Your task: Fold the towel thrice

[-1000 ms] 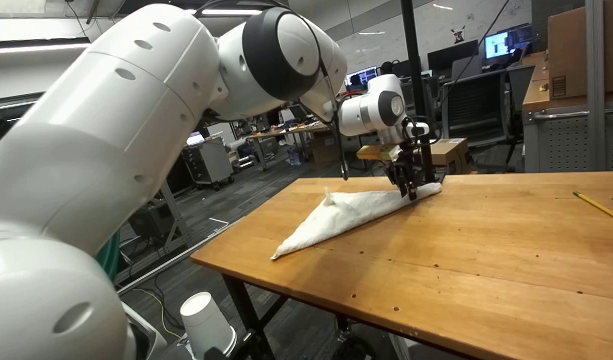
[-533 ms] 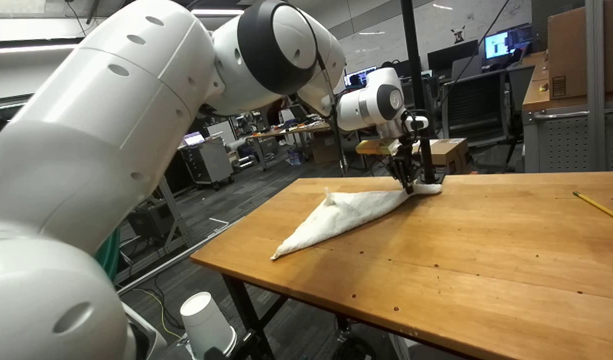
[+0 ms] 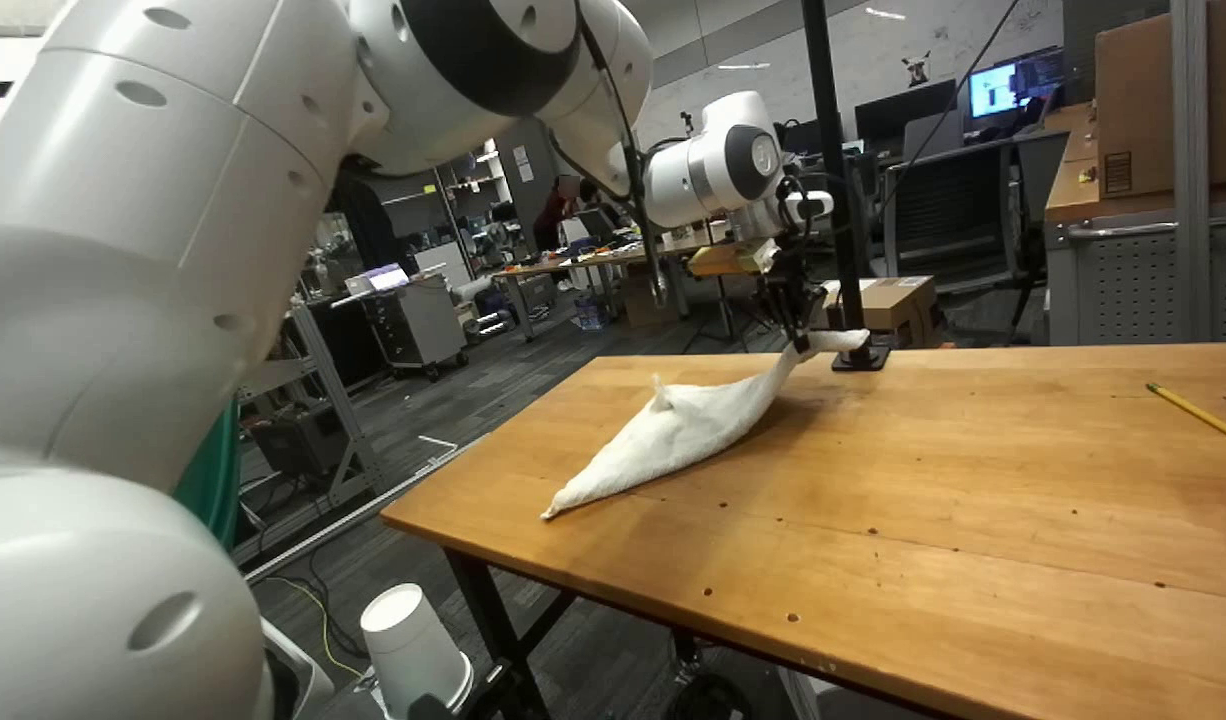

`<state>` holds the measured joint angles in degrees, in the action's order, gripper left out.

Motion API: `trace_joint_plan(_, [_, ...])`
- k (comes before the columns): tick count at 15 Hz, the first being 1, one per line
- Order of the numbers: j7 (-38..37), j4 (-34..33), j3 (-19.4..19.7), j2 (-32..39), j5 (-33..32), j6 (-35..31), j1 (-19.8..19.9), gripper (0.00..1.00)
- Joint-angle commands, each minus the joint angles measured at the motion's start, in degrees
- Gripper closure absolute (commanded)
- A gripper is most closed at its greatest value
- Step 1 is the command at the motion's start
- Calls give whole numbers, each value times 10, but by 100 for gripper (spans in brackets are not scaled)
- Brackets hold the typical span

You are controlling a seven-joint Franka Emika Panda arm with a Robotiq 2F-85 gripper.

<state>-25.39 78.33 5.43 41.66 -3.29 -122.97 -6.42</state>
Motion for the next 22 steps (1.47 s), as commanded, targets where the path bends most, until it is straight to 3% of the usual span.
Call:
trace_joint_plan(1, [-18,132,13,-100,-35,-62,-29,99])
trace_joint_plan(6, [-55,269,16,-200,-92,-100,-57,99])
trace_joint_plan(13, [-188,476,-2,-352,-213,-82,-74,99])
trace_joint_plan(18, [-271,546,-55,-424,-286,-29,-63,99])
trace_joint_plan(22, [-303,542,-101,-440,-315,28,-59,99])
